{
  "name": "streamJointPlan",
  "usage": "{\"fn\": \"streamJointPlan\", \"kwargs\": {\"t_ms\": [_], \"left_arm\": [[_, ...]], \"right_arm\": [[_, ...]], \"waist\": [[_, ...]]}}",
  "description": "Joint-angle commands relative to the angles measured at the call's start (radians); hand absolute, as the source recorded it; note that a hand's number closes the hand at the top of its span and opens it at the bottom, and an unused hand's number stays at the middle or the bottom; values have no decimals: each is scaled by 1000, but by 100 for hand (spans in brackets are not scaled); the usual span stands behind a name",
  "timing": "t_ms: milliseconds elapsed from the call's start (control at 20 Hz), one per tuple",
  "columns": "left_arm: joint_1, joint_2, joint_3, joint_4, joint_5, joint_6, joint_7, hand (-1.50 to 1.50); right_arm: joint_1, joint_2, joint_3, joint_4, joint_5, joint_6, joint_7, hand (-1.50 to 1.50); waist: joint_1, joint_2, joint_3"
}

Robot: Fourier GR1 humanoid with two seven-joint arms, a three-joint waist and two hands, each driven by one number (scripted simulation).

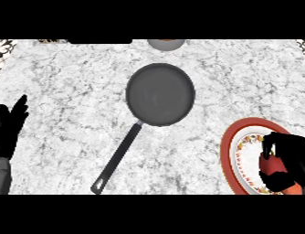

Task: Pick the bell pepper from the plate and place it in the pan

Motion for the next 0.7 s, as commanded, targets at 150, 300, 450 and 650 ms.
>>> {"fn": "streamJointPlan", "kwargs": {"t_ms": [150, 300, 450, 650], "left_arm": [[34, -6, -2, -29, -5, 3, -1, 0], [-36, -4, -2, 29, -17, 6, 12, 0], [19, -9, 10, -18, -11, -2, -12, 0], [-14, -10, -6, -40, -15, -13, 41, 0]], "right_arm": [[-7, 51, -63, -191, -64, -228, -140, 150], [-102, 72, -37, -209, -46, -186, -108, 150], [-125, 90, -55, -251, -74, -119, -75, 150], [-314, 211, 26, -141, -14, -101, 53, 150]], "waist": [[-5, -4, 1], [4, 2, 0], [10, 1, 0], [19, 2, 0]]}}
